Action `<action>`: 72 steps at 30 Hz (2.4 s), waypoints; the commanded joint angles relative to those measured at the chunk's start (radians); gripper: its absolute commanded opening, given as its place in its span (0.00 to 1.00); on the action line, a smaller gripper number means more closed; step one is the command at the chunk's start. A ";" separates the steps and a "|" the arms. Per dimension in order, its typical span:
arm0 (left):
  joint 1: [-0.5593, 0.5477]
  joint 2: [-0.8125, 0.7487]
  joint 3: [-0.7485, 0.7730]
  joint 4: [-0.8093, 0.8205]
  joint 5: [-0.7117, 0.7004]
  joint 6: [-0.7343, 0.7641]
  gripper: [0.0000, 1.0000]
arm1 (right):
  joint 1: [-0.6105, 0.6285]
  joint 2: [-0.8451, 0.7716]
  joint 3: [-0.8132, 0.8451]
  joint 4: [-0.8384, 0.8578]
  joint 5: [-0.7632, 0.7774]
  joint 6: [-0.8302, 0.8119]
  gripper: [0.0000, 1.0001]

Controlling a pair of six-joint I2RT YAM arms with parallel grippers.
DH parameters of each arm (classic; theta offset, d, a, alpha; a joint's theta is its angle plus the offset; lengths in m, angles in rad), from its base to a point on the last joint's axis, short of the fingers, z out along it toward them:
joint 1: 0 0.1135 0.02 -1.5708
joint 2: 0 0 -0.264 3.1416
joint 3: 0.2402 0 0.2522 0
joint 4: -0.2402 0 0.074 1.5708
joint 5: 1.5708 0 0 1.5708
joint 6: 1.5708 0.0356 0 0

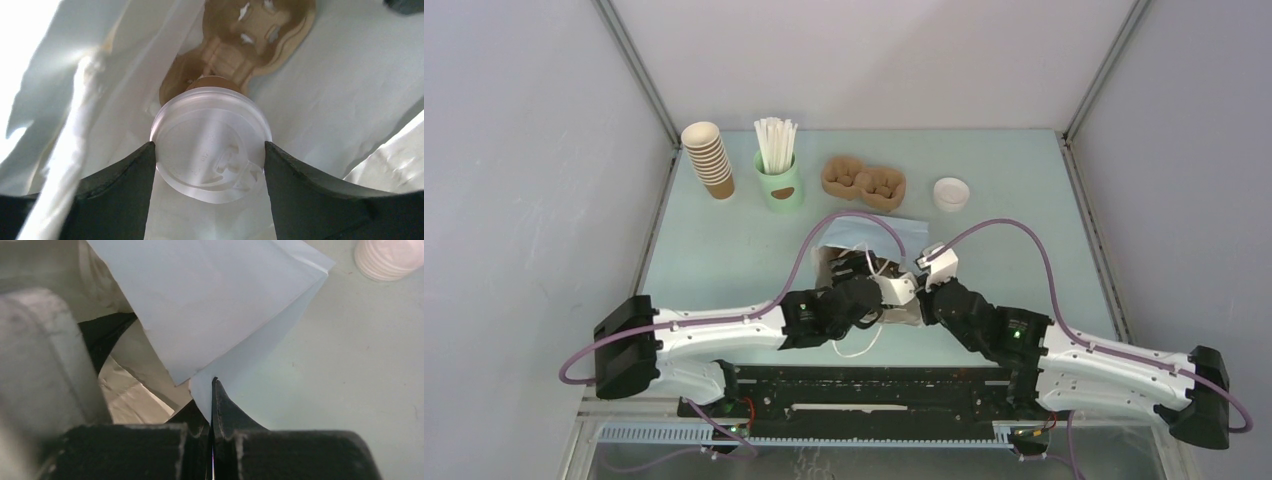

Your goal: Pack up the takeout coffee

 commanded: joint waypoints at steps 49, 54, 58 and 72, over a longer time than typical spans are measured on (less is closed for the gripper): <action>0.089 -0.114 0.067 -0.150 0.142 0.013 0.42 | -0.238 -0.128 -0.014 0.048 -0.479 -0.073 0.00; 0.087 -0.062 0.100 -0.222 0.064 0.009 0.41 | -0.238 -0.130 -0.014 0.055 -0.481 -0.077 0.00; 0.081 0.016 0.173 -0.286 0.014 -0.051 0.41 | -0.230 -0.122 -0.010 0.061 -0.463 -0.070 0.00; 0.088 0.151 0.216 -0.275 -0.049 -0.095 0.41 | -0.166 -0.095 0.009 0.031 -0.403 -0.073 0.00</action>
